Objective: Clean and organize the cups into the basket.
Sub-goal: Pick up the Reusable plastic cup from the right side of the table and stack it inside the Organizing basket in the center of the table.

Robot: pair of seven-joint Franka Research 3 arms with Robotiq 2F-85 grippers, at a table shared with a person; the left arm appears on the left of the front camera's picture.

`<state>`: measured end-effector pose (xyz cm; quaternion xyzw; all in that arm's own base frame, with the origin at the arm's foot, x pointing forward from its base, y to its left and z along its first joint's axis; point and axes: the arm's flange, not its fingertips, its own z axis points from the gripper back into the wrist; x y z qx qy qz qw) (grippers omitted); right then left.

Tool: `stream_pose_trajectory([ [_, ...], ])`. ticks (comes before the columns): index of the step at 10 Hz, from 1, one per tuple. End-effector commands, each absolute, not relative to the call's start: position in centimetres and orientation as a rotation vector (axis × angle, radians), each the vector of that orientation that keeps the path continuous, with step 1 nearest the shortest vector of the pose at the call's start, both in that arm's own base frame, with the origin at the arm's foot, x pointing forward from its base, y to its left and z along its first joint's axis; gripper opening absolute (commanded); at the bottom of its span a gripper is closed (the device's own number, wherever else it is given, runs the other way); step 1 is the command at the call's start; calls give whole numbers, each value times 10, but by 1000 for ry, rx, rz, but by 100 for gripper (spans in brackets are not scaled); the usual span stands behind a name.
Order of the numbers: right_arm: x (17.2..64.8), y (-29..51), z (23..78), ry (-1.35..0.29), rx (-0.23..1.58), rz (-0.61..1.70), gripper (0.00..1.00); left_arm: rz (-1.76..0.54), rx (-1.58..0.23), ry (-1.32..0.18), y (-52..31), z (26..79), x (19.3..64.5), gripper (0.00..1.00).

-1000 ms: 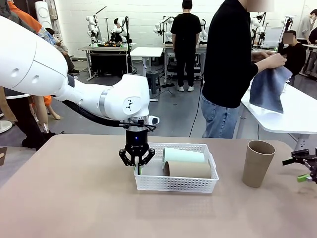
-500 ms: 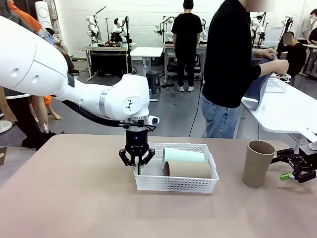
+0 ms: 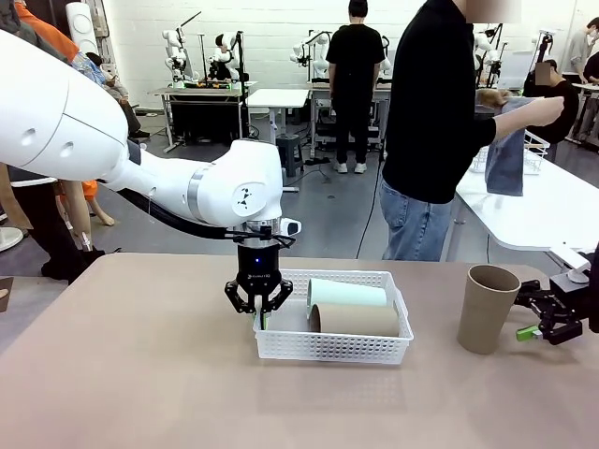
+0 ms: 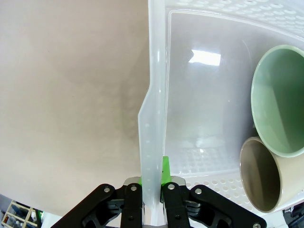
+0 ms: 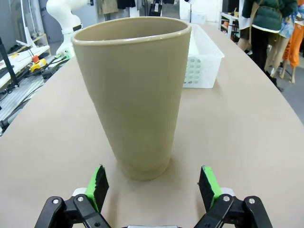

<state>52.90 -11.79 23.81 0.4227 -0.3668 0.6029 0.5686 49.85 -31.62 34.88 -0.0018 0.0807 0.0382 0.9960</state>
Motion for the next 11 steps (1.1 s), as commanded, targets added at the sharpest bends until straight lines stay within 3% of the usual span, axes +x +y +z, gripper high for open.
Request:
stream_pose_trajectory([
  [1,525,-104,239,-842,963,1418,100,62,0,167,-313,349,498,0],
  [11,539,-69,232,-771,1024,1451,100,62,0,167,-313,349,498,0],
])
